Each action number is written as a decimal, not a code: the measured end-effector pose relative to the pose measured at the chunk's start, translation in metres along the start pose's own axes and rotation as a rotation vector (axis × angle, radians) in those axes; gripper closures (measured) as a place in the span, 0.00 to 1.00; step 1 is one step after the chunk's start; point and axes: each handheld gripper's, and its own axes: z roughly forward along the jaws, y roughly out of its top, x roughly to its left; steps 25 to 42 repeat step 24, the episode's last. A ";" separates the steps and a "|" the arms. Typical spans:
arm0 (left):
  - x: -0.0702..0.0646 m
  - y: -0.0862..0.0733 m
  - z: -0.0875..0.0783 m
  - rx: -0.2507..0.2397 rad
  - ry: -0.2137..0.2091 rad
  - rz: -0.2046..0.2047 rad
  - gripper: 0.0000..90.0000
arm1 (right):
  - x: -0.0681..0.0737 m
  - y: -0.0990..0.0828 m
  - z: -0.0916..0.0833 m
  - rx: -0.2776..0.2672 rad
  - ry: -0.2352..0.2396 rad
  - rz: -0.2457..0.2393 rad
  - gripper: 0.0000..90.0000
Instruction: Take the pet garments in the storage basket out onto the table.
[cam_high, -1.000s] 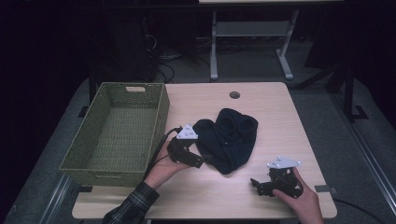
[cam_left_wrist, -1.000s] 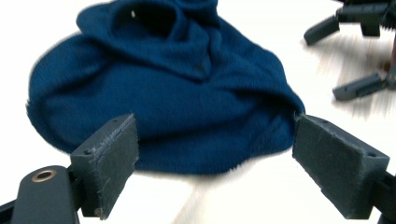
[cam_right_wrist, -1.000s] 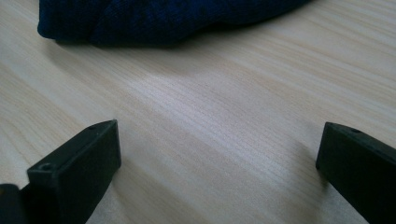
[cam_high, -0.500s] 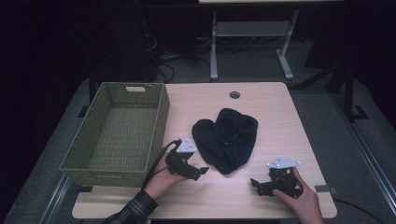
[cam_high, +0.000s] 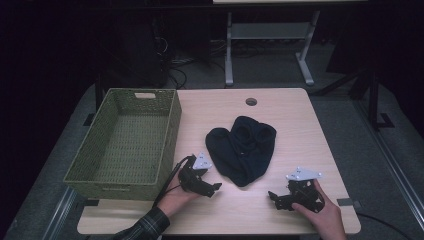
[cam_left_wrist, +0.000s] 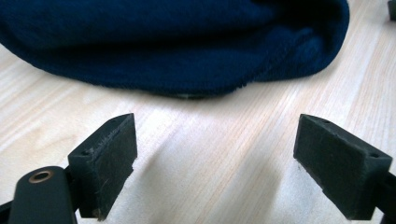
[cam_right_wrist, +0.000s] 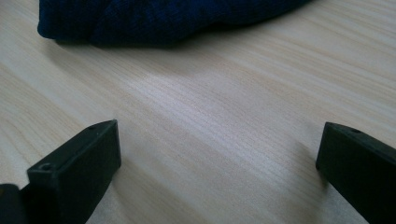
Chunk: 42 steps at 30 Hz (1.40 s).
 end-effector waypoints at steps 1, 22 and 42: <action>-0.001 -0.001 0.002 0.010 -0.003 0.004 0.14 | 0.000 0.000 0.000 0.000 0.000 0.000 0.00; -0.007 -0.015 0.004 -0.052 -0.011 0.007 0.14 | 0.000 0.000 0.000 0.000 0.000 -0.001 0.00; -0.007 -0.015 0.004 -0.052 -0.011 0.006 0.14 | 0.000 0.000 0.000 0.000 0.000 -0.001 0.00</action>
